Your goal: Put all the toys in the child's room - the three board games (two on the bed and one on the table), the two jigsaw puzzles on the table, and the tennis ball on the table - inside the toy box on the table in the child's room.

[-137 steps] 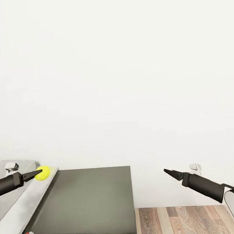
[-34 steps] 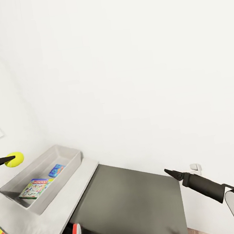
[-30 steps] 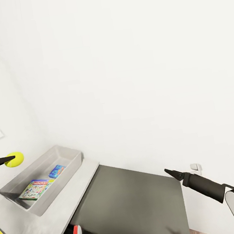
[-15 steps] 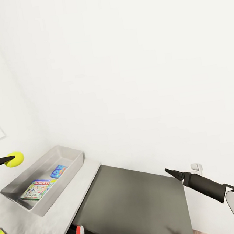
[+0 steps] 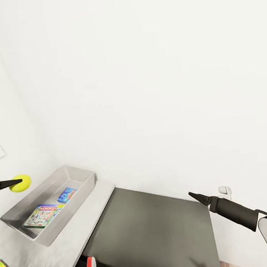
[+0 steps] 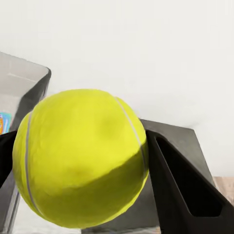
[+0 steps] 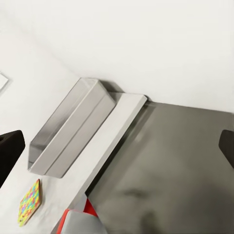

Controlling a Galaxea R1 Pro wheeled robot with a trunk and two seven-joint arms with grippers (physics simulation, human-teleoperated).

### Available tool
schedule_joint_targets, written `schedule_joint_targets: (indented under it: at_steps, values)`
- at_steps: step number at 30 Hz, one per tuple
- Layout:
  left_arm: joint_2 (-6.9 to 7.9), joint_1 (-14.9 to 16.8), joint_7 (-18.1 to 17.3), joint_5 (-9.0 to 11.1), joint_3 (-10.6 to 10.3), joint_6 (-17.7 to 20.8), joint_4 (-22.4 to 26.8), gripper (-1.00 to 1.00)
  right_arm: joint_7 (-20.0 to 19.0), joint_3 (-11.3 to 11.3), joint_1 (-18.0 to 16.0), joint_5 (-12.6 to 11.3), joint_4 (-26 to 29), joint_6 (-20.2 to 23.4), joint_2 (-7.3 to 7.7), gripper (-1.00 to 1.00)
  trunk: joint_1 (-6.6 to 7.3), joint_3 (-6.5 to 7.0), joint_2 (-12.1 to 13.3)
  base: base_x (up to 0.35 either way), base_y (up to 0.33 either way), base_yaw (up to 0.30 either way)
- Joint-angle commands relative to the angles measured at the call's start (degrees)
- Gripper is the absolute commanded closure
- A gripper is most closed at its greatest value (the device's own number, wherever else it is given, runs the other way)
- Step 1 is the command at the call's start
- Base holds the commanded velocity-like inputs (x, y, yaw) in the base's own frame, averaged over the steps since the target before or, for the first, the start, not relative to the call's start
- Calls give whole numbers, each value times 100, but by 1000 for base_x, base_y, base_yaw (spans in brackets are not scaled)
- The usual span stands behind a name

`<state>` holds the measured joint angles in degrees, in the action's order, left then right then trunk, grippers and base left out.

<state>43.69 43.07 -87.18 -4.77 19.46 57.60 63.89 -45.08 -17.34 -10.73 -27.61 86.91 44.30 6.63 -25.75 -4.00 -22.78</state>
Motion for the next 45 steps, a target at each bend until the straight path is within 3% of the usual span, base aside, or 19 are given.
schedule_joint_targets:
  at_steps: [1,6,9,11,24,34,38,40,45]
  values:
    - [-5,8,-46,-144,-29,44,48,100,-10,-6,-6,-15,1,35,3,-100,-4,-22,-14,0,0,0]
    - [-38,8,-45,-814,-199,127,296,100,-10,-6,-2,-22,1,42,15,-100,-4,-65,-14,0,0,0]
    - [-71,8,-45,-1085,-245,162,399,100,-10,-6,-2,-24,1,43,19,-100,-4,-93,-14,0,0,0]
    - [-80,8,-45,-1155,-269,171,500,100,-10,-6,-2,-23,1,43,19,-100,-4,-111,-14,0,0,0]
    - [-89,8,15,-1234,-302,181,896,100,-10,-6,-3,-24,1,43,29,-100,-4,-230,-14,0,0,0]
    - [-94,8,596,-1222,-338,177,928,100,-10,-6,0,-29,1,43,36,-100,-4,-323,-14,0,0,0]
    - [-97,8,686,-1226,-574,164,931,100,-13,-3,-5,-26,1,47,37,-100,-4,-360,-14,0,0,0]
    - [-104,8,715,-1231,-789,149,932,100,-17,7,-6,-25,35,62,48,-100,-4,-378,-14,0,0,0]
    - [-200,8,856,-1236,-974,140,932,100,-83,36,-4,-25,187,312,50,-100,-4,-424,-14,0,0,0]
